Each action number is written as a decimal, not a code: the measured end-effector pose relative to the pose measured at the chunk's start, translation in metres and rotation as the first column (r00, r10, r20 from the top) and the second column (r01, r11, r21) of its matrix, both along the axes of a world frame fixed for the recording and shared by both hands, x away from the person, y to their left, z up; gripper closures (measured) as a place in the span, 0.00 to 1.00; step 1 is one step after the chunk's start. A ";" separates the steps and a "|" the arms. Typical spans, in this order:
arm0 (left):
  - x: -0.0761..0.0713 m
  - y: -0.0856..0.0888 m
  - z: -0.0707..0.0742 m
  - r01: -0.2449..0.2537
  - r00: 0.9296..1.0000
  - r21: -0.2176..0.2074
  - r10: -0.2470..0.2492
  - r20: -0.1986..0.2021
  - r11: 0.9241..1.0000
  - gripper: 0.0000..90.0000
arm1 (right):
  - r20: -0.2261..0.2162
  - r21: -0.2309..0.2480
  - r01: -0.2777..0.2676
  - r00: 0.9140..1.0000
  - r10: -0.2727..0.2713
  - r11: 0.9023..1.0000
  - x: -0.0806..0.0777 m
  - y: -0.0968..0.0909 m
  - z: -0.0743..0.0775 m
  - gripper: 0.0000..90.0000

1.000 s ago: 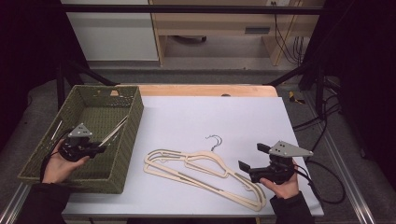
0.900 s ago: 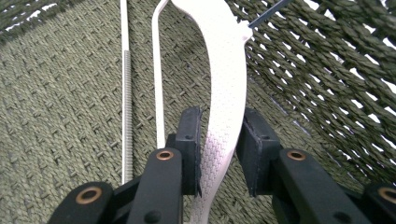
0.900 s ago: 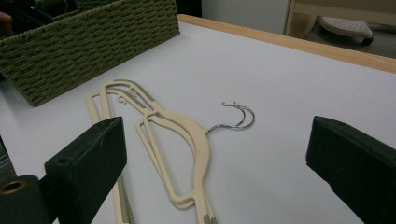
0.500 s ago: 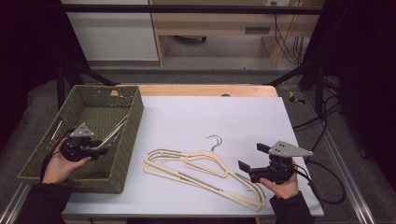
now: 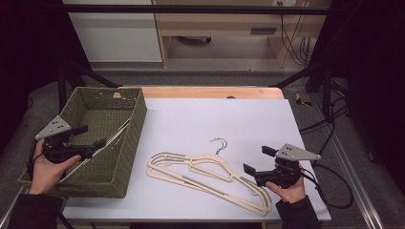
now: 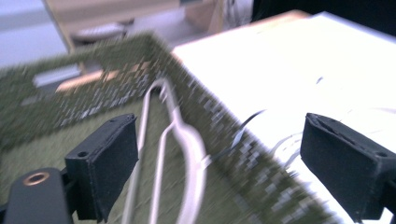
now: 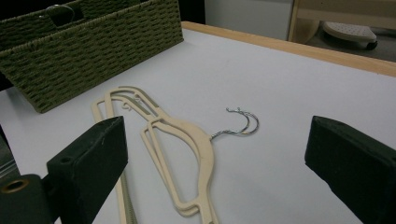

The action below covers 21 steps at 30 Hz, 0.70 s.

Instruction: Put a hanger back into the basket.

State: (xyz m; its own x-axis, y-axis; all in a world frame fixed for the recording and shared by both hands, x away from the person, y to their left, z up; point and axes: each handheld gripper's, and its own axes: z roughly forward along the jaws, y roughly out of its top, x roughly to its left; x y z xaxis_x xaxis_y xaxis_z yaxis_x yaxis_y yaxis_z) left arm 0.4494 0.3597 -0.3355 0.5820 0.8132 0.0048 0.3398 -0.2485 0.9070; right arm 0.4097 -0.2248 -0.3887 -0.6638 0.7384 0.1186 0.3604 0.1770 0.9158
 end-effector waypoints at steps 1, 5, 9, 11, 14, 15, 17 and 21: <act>-0.002 -0.002 0.003 0.005 1.000 0.001 -0.005 0.011 1.000 0.12 | 0.002 0.002 -0.003 1.000 0.003 1.000 0.000 0.000 0.000 0.07; -0.014 -0.022 0.016 0.034 0.997 -0.050 -0.030 0.075 0.998 0.11 | -0.003 0.008 -0.012 1.000 0.012 1.000 0.000 0.000 0.000 0.08; -0.027 -0.046 0.025 0.078 0.990 -0.092 -0.067 0.123 0.993 0.11 | -0.007 0.003 -0.015 1.000 0.015 1.000 0.000 0.000 0.000 0.08; -0.032 -0.059 0.027 0.113 0.985 -0.108 -0.097 0.141 0.988 0.10 | -0.011 0.005 -0.016 1.000 0.016 1.000 0.000 0.000 -0.001 0.08; -0.037 -0.079 0.023 0.148 0.980 -0.134 -0.127 0.153 0.980 0.09 | -0.020 0.015 -0.025 0.999 0.025 1.000 0.001 -0.001 -0.003 0.09; -0.039 -0.085 0.020 0.160 0.979 -0.141 -0.139 0.152 0.977 0.09 | -0.022 0.016 -0.024 0.999 0.024 1.000 0.001 -0.001 -0.003 0.09; -0.040 -0.098 0.015 0.178 0.977 -0.149 -0.156 0.149 0.973 0.08 | -0.028 0.021 -0.020 0.999 0.021 1.000 0.001 -0.001 -0.004 0.09; -0.040 -0.124 0.000 0.207 0.973 -0.120 -0.191 0.129 0.971 0.08 | -0.031 0.004 -0.024 0.999 0.024 1.000 0.002 -0.001 -0.006 0.09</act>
State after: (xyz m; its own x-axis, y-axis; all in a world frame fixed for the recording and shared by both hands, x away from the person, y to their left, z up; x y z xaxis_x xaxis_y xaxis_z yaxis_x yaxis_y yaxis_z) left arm 0.4092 0.2357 -0.3354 0.7341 0.6788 -0.0173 0.1860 -0.1765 0.9666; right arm 0.4113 -0.2254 -0.3952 -0.6775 0.7216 0.1420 0.3840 0.1824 0.9052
